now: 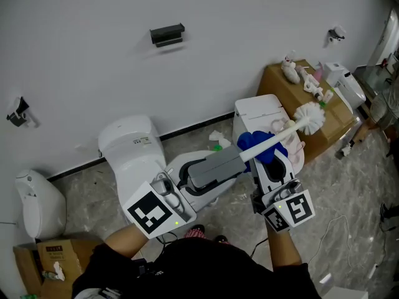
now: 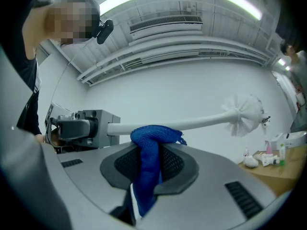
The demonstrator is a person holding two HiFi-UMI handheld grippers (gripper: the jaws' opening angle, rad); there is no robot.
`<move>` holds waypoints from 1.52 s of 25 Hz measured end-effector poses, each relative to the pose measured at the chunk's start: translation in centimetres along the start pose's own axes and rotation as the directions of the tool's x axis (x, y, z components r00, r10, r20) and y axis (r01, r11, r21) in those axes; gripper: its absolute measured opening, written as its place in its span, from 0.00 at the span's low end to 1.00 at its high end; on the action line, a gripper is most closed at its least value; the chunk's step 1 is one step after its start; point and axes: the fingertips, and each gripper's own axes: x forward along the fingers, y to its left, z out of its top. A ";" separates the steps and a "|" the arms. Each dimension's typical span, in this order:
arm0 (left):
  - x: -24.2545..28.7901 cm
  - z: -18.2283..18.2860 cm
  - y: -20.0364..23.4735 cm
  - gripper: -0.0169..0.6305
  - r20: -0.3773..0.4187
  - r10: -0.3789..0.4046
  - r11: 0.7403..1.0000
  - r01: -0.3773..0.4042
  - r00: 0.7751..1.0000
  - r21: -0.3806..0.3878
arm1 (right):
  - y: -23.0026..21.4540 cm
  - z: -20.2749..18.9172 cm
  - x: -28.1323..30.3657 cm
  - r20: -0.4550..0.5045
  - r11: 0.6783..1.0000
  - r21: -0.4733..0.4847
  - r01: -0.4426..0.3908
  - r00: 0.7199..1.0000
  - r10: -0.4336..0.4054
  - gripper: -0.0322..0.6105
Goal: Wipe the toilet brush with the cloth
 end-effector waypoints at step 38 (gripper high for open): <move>-0.2 -1.0 0.0 0.27 -0.014 -0.016 1.000 0.016 1.000 -0.007 | -5.0 1.0 -1.6 0.032 0.991 -0.032 0.133 0.991 -0.132 0.17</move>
